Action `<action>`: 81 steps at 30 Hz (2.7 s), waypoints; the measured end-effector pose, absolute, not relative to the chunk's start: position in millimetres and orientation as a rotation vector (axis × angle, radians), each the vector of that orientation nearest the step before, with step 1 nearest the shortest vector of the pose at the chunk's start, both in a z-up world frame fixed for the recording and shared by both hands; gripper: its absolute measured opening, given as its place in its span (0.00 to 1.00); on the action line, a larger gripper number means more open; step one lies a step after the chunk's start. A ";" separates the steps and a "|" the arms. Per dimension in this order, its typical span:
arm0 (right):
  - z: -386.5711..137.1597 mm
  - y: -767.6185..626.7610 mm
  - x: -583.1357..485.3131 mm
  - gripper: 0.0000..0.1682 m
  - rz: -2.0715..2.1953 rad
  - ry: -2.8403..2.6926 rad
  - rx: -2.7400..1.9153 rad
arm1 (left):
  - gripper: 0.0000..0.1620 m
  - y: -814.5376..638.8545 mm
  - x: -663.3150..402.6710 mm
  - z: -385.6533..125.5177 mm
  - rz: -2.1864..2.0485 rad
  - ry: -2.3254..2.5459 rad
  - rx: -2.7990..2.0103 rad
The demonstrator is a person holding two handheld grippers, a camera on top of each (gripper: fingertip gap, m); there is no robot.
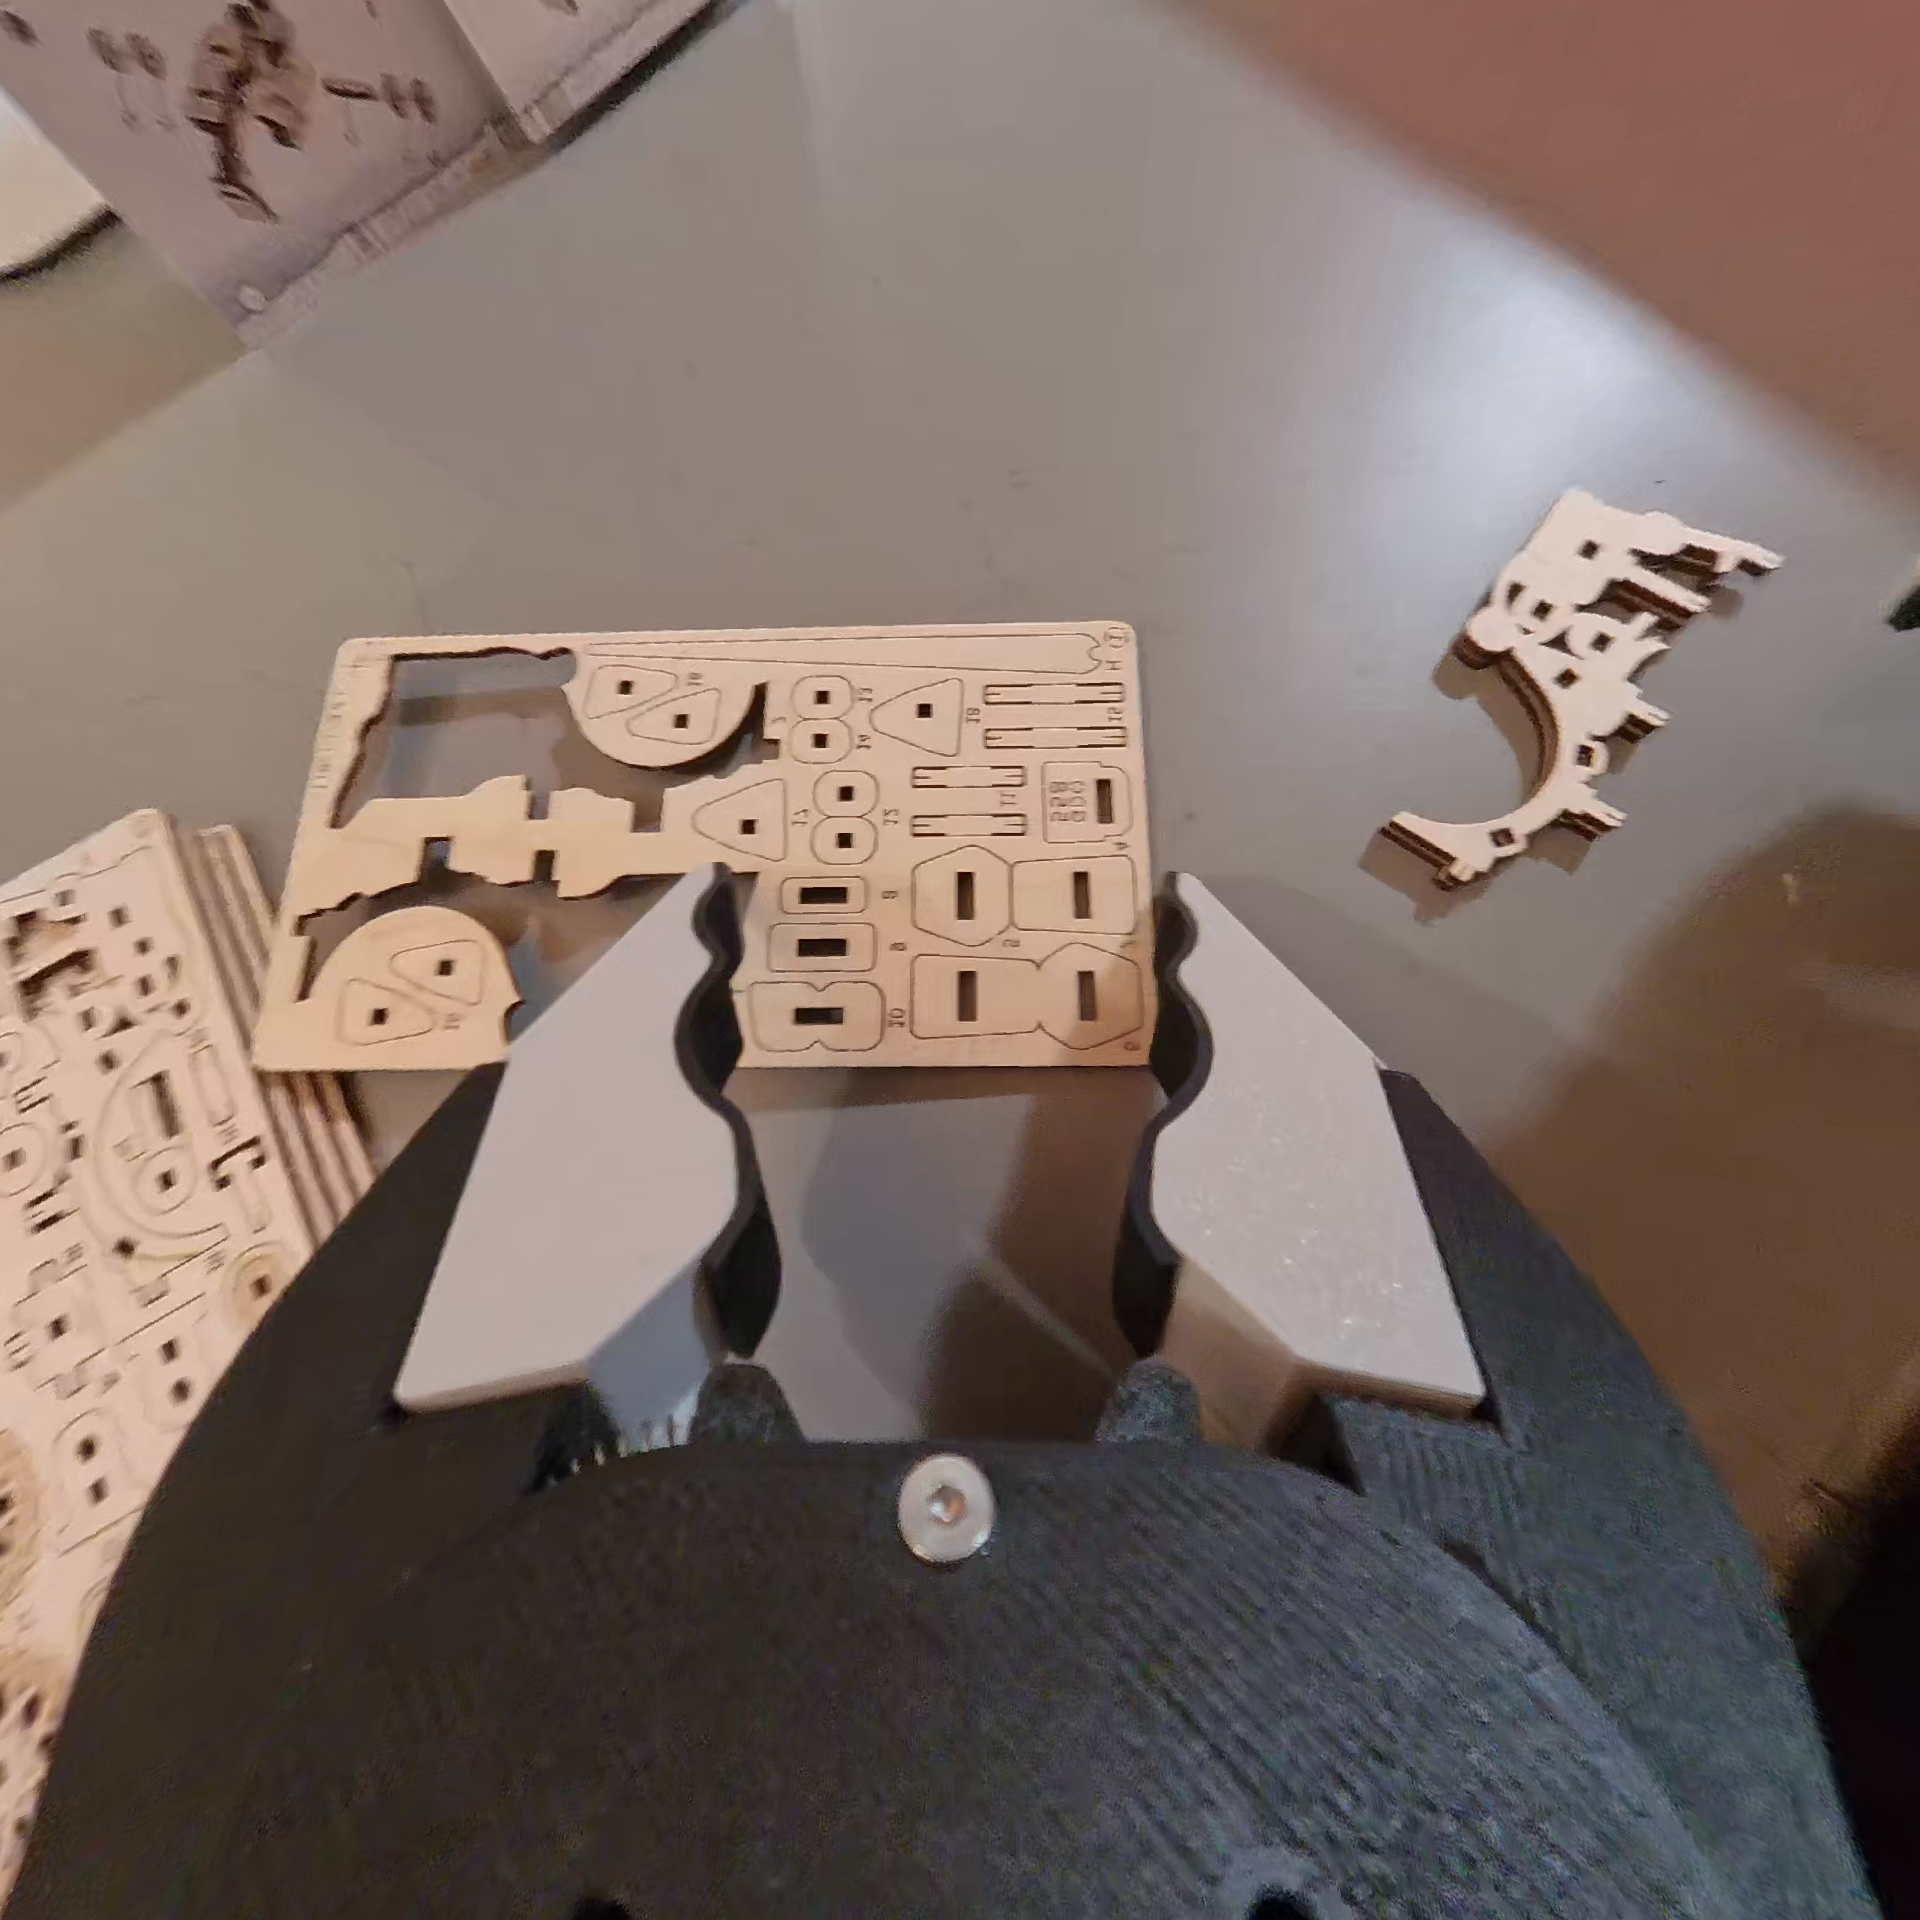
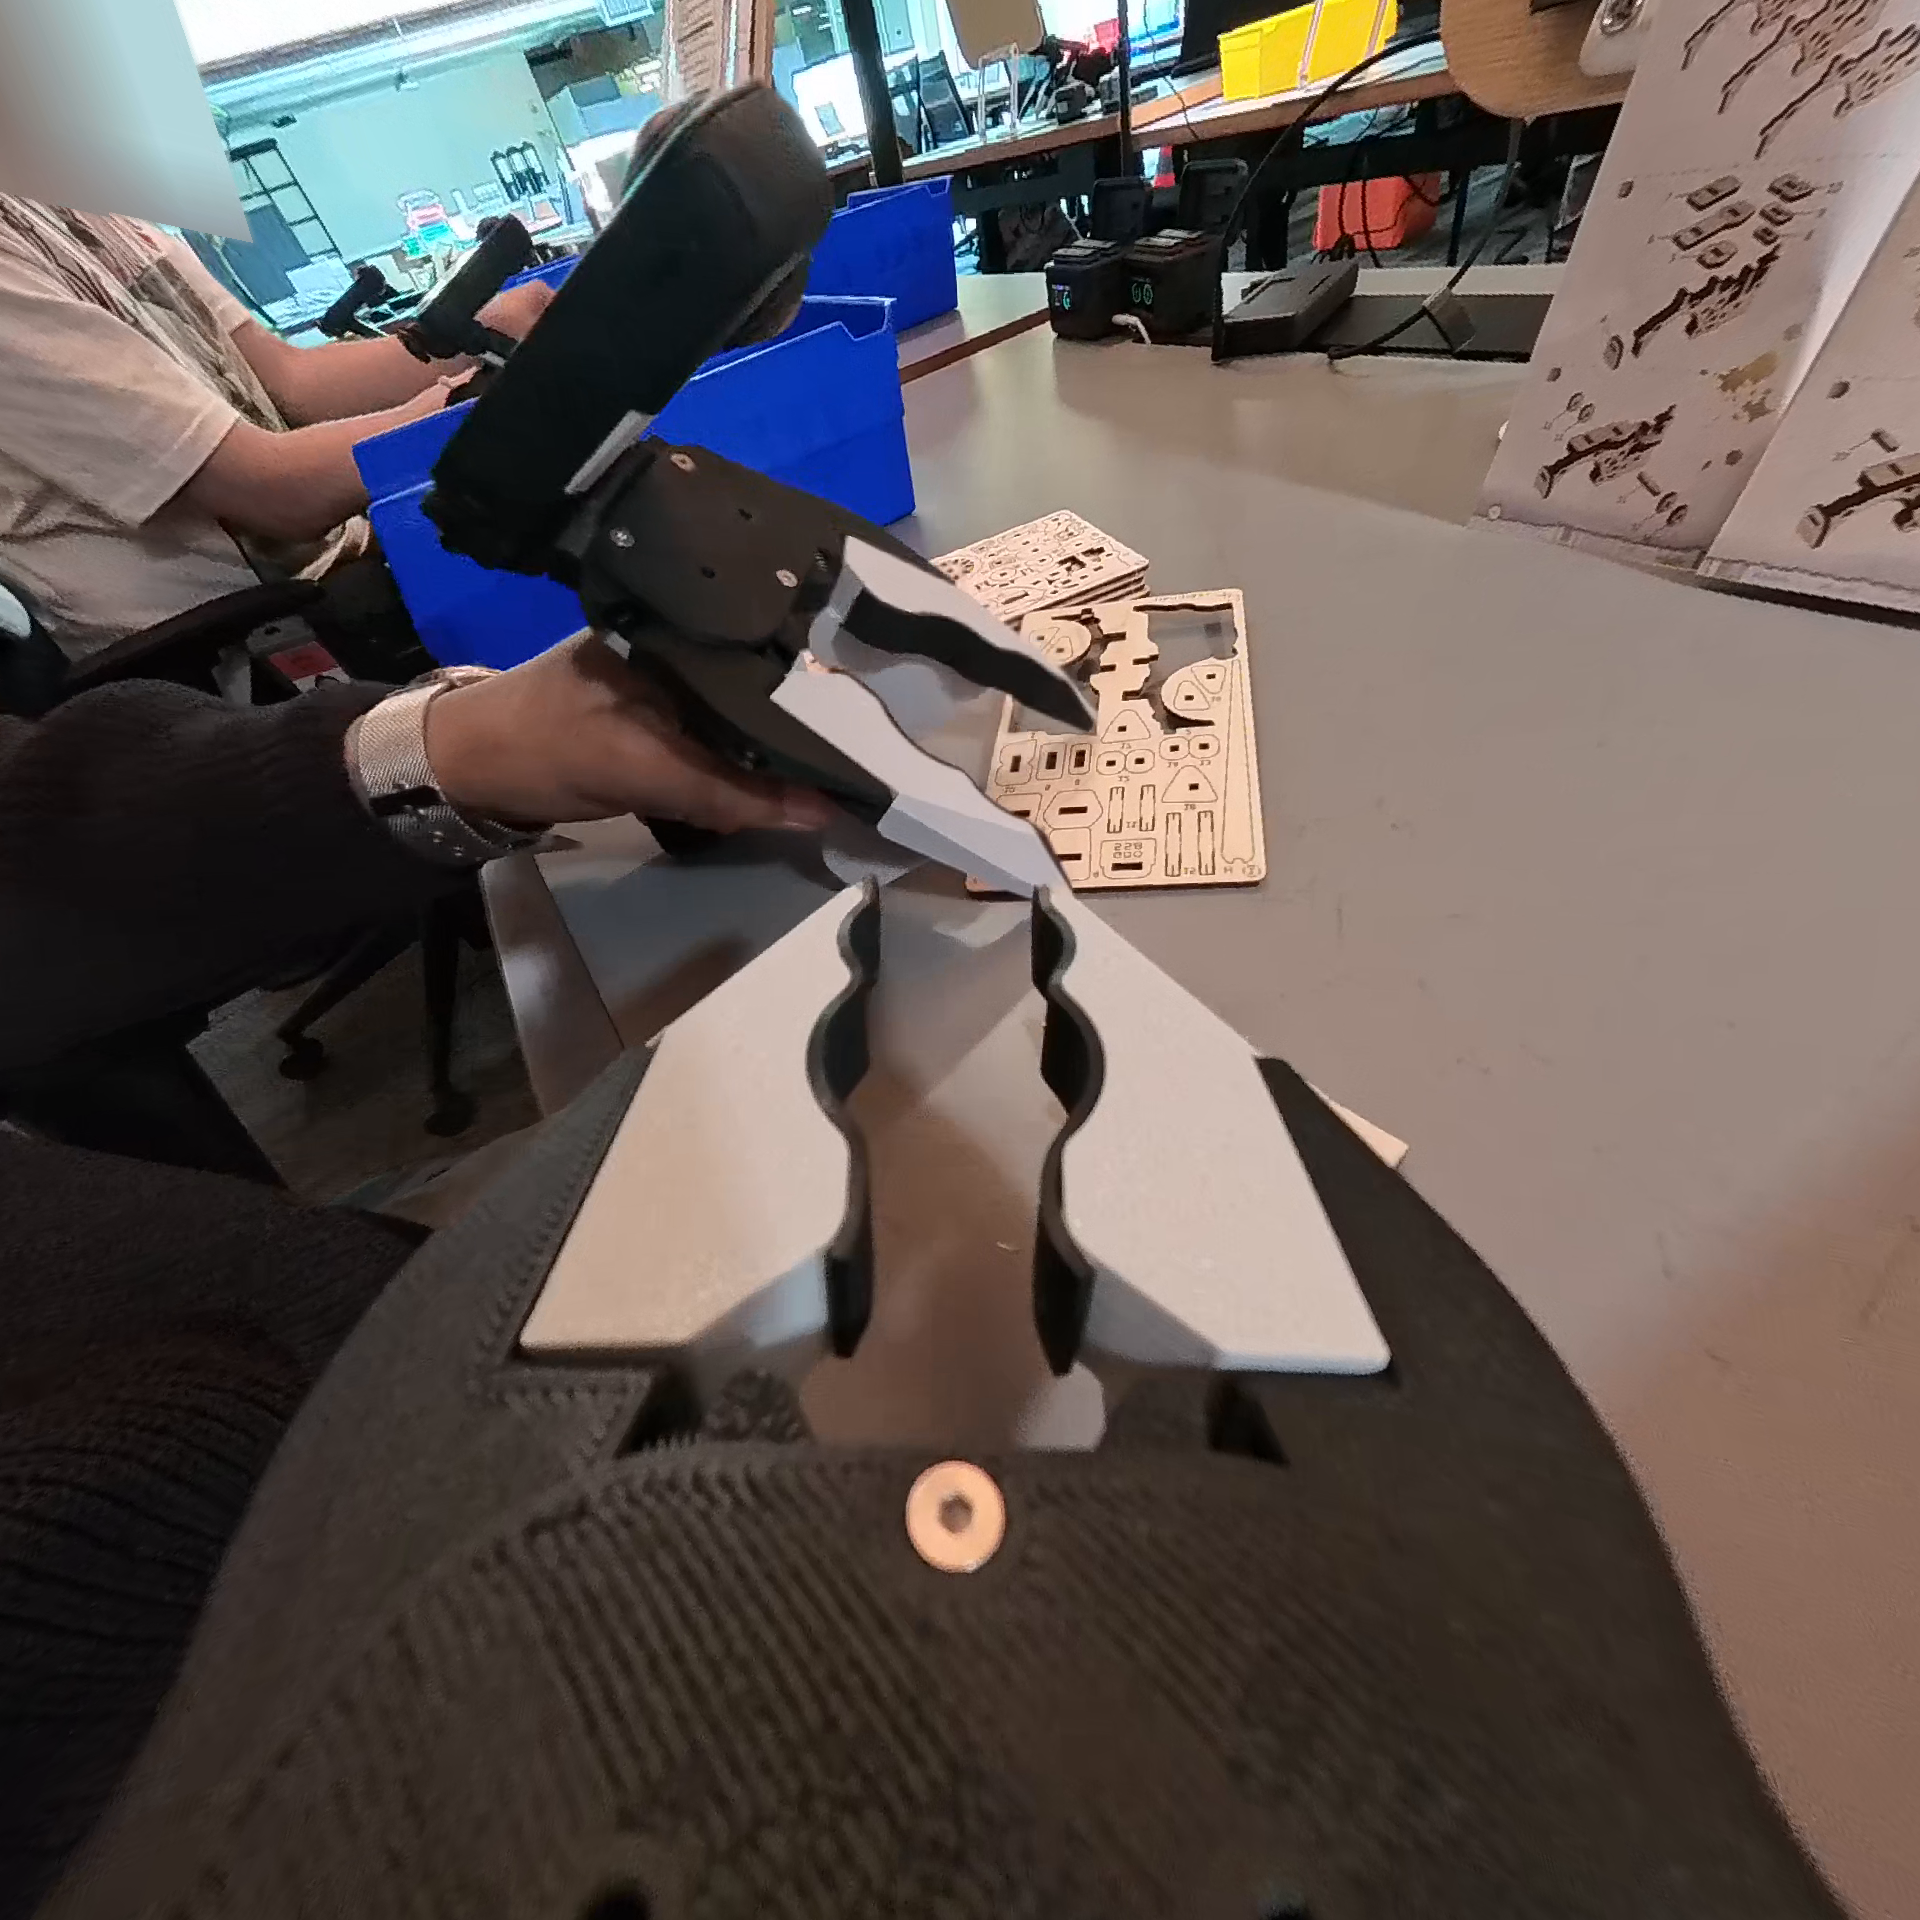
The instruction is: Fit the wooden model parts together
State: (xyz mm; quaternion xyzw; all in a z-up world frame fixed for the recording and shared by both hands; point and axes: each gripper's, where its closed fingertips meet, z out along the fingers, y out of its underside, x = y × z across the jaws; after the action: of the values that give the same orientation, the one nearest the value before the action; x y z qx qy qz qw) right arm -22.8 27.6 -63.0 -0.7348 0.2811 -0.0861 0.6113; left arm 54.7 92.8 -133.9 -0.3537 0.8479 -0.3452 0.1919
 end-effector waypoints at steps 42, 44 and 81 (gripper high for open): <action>-64.5 23.1 -19.4 0.17 -0.144 0.691 -1.676 | 0.48 92.7 32.6 -137.4 -1.093 2.603 -0.804; -64.5 23.1 -19.7 0.17 -0.145 0.689 -1.677 | 0.49 95.2 29.9 -137.8 -1.083 2.618 -0.743; -65.6 22.7 -18.1 0.17 -0.131 0.703 -1.675 | 0.55 120.5 40.0 -139.4 -0.969 2.503 -1.081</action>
State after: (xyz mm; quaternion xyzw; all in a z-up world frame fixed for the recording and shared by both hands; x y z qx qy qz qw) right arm -18.1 22.7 -65.6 -0.7265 0.3049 -0.0570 0.6131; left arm 40.0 120.5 -139.4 -0.3708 0.8583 -0.3325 0.1238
